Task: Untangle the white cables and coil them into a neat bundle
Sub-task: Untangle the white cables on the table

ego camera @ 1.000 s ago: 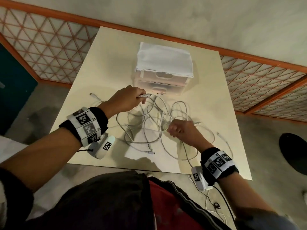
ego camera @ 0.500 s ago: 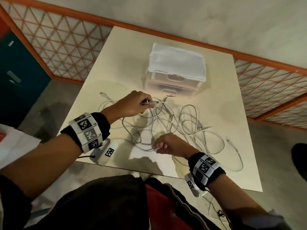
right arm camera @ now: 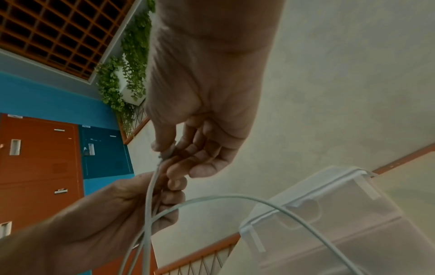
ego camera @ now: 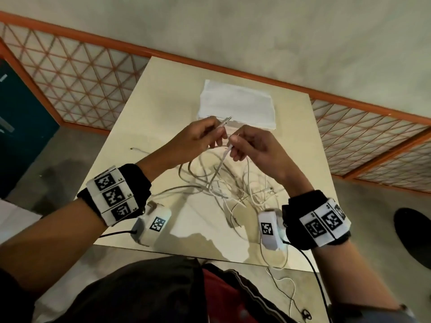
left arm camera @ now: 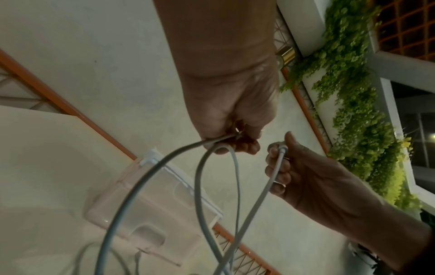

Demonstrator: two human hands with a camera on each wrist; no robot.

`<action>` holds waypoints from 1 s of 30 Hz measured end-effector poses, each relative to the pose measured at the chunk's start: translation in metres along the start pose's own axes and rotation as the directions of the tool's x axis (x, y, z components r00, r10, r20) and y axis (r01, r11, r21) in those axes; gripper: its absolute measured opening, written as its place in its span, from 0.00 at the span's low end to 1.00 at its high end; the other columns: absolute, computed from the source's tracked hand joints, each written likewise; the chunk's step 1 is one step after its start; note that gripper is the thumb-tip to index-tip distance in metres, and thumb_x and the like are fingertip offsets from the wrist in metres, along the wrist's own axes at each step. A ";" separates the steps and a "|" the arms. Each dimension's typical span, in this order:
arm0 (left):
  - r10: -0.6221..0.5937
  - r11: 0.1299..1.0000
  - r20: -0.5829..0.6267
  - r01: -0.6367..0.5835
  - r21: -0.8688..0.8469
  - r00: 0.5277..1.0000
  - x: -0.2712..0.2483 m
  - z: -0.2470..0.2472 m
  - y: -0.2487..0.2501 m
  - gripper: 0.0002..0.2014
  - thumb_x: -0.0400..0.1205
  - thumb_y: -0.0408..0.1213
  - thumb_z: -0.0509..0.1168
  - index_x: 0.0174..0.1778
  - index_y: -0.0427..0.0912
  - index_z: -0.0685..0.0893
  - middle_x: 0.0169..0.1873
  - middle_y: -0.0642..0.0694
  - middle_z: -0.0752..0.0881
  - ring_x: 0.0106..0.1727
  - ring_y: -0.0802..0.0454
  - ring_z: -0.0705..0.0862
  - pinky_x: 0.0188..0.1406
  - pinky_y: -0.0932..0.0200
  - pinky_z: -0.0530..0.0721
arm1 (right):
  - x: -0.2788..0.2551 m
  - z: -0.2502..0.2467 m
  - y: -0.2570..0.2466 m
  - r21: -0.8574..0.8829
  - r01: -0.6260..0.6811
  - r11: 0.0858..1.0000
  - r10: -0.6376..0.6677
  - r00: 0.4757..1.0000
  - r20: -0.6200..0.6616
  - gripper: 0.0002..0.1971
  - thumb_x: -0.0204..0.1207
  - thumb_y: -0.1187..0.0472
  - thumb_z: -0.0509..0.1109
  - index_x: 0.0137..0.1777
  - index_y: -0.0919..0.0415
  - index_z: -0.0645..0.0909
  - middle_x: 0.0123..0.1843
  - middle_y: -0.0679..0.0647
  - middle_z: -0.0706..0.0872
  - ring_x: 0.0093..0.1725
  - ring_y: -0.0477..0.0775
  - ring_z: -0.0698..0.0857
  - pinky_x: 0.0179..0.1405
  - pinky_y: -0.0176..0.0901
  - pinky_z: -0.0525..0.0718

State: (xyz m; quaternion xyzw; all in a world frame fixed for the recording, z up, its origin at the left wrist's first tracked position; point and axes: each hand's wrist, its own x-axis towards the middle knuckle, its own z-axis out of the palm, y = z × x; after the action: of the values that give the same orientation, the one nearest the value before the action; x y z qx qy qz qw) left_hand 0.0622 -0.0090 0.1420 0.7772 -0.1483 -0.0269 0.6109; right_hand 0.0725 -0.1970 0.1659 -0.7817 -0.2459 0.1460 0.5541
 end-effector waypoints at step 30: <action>-0.068 0.943 0.121 0.103 -0.317 0.990 -0.017 0.031 0.017 0.11 0.89 0.36 0.46 0.54 0.39 0.73 0.32 0.44 0.77 0.36 0.52 0.81 0.48 0.59 0.82 | 0.000 0.011 0.014 0.158 0.042 0.987 -0.018 0.989 -0.149 0.26 0.76 0.50 0.68 0.64 0.64 0.64 0.46 0.56 0.83 0.38 0.49 0.87 0.42 0.44 0.86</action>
State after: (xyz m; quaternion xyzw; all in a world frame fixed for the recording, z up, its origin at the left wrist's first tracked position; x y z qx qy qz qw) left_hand 0.0354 -0.0376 0.1478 0.6700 -0.1410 -0.1195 0.7190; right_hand 0.0699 -0.1923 0.1490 -0.7393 -0.2035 0.0991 0.6342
